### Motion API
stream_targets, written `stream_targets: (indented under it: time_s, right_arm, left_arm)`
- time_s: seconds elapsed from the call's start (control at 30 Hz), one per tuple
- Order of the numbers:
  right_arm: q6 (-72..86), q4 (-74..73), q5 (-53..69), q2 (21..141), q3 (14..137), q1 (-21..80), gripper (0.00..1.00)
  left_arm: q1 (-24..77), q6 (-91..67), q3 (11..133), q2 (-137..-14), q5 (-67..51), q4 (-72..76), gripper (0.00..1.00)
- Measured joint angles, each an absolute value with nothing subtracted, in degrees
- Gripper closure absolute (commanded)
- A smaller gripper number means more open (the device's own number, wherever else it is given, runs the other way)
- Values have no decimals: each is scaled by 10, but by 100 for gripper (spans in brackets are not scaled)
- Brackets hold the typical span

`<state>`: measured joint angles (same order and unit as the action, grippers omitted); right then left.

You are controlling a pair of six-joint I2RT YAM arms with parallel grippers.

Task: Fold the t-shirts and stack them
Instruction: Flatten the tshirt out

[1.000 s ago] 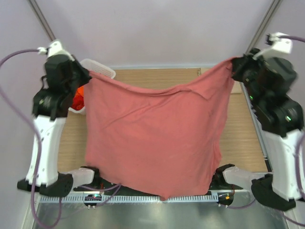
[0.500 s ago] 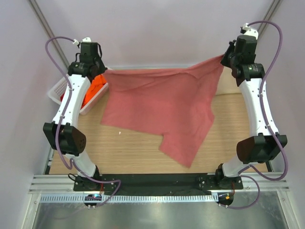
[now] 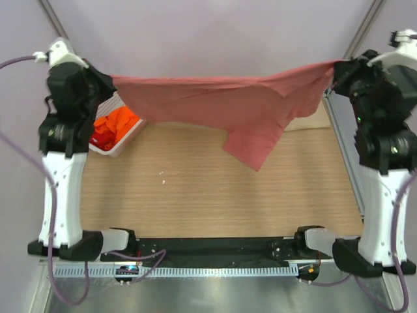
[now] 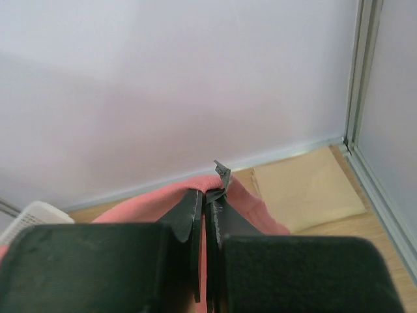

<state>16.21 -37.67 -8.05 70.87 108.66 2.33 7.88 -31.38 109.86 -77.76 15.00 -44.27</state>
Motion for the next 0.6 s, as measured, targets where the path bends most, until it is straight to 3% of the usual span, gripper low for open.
stream_targets:
  time_s: [0.33,0.6]
  right_arm:
    - [150,-409,-96,516,1225,70,98]
    - [147,-422,-102,511,1285,84,99]
  left_arm:
    - [78,-336,1132,-510,155,-448,100]
    - [78,-345,1217,-516,154,-481,100]
